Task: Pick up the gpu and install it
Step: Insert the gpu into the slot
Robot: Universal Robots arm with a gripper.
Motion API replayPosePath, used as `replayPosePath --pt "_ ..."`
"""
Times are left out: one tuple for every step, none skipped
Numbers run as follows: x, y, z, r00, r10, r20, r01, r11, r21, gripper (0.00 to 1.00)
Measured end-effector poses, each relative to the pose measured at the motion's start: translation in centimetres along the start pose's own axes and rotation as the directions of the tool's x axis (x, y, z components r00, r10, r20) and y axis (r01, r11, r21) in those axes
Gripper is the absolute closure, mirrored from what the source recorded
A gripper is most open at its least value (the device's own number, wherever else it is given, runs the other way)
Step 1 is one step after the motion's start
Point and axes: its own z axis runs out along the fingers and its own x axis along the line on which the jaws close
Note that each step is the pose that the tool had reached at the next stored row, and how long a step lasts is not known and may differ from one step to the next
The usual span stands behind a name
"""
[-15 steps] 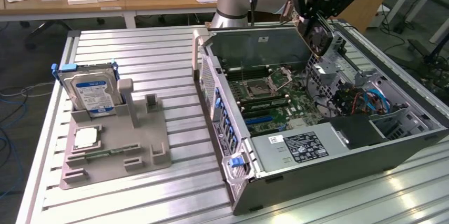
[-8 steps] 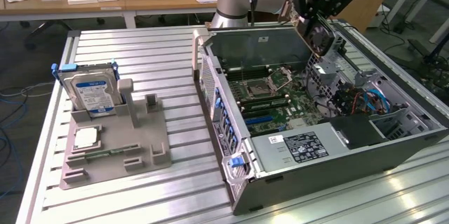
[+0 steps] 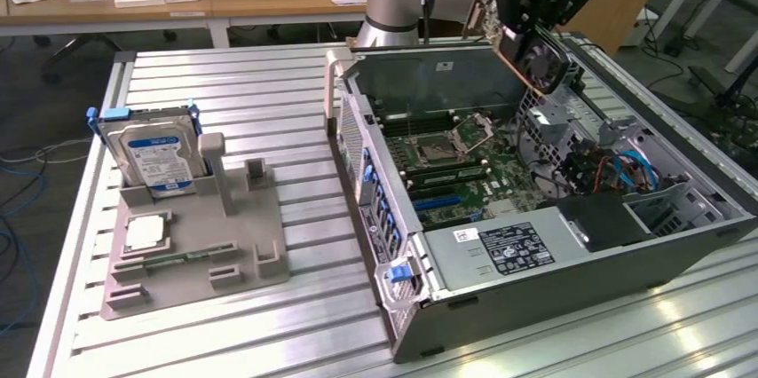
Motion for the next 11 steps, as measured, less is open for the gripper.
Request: replayPosePath --pt "0.00 0.00 0.00 0.9999 -0.016 -0.0007 0.016 0.9999 0.0001 0.72" --pt "0.00 0.00 0.00 0.9995 -0.033 -0.0014 0.033 0.9995 0.0001 0.72" --pt "0.00 0.00 0.00 0.9987 -0.050 -0.0022 0.050 0.9987 0.0002 0.72" --pt "0.00 0.00 0.00 0.9979 -0.065 -0.0030 0.065 0.9979 0.0003 0.72" --pt "0.00 0.00 0.00 0.9966 -0.083 -0.0037 0.083 0.9966 0.0003 0.72" --pt "0.00 0.00 0.01 0.9951 -0.099 -0.0045 0.099 0.9951 0.0003 0.72" --pt "0.00 0.00 0.01 0.9934 -0.115 -0.0052 0.115 0.9934 0.0004 0.72" --pt "0.00 0.00 0.00 0.9913 -0.131 -0.0060 0.131 0.9913 0.0004 0.72" --pt "0.00 0.00 0.00 0.9890 -0.148 -0.0068 0.148 0.9890 0.0004 0.72" --pt "0.00 0.00 0.01 0.9863 -0.165 -0.0076 0.165 0.9864 0.0004 0.72" --pt "0.00 0.00 0.01 0.9834 -0.181 -0.0083 0.181 0.9834 0.0004 0.72"
